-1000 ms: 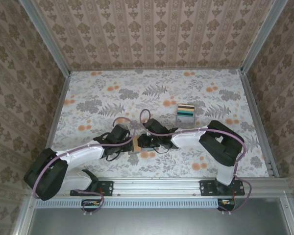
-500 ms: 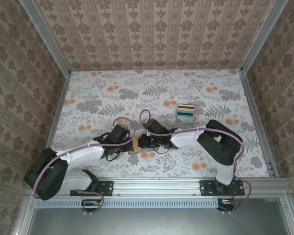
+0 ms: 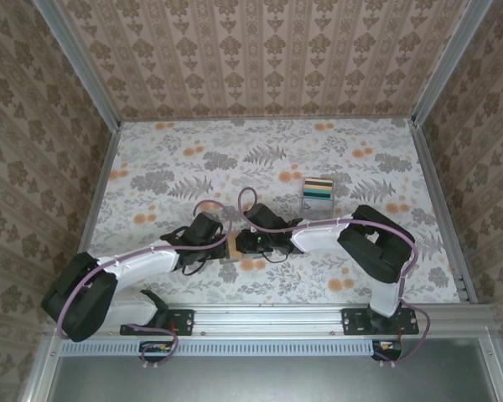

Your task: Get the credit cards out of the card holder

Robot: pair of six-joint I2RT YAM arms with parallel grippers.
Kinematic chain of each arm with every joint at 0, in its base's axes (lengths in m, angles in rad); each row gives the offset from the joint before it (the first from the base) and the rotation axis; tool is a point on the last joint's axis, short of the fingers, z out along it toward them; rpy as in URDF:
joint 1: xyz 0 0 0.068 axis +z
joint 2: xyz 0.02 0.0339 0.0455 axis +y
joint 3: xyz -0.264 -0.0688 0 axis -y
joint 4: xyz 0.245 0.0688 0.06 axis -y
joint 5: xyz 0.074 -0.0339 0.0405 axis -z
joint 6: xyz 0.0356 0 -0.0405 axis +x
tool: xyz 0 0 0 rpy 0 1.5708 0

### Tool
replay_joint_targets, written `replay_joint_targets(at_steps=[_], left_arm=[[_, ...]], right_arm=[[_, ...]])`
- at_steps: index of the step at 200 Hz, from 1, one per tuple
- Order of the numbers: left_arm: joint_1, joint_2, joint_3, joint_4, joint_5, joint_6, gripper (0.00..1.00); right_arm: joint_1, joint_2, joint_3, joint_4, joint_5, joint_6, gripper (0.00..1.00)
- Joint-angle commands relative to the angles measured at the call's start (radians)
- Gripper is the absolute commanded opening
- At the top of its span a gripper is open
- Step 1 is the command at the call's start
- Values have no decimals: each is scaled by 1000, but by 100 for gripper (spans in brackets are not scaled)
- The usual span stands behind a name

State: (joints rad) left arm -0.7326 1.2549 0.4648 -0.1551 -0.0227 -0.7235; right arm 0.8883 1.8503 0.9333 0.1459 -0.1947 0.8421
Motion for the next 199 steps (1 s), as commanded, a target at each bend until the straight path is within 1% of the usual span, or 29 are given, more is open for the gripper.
replay_joint_targets(at_steps=[1, 14, 24, 55, 85, 100, 126, 186, 199], left_arm=[[-5, 29, -22, -30, 7, -10, 0], [-6, 29, -23, -31, 7, -13, 0], [-7, 29, -22, -32, 7, -11, 0], [-7, 34, -23, -28, 7, -11, 0], [-13, 50, -20, -17, 12, -14, 0], [-15, 60, -17, -14, 13, -14, 0], [-20, 64, -14, -12, 14, -13, 0], [-25, 66, -12, -12, 13, -13, 0], [-24, 64, -11, -13, 14, -14, 0]], right_arm=[[0, 25, 17, -72, 41, 16, 22], [-1, 17, 12, -83, 70, 30, 22], [-2, 8, -1, -62, 67, 25, 22], [-2, 19, -2, -18, 0, 22, 22], [-10, 29, -24, 85, -80, 41, 21], [-15, 30, -37, 131, -111, 56, 20], [-23, 26, -53, 158, -124, 64, 16], [-23, 20, -70, 247, -187, 72, 16], [-22, 21, -64, 247, -199, 69, 17]])
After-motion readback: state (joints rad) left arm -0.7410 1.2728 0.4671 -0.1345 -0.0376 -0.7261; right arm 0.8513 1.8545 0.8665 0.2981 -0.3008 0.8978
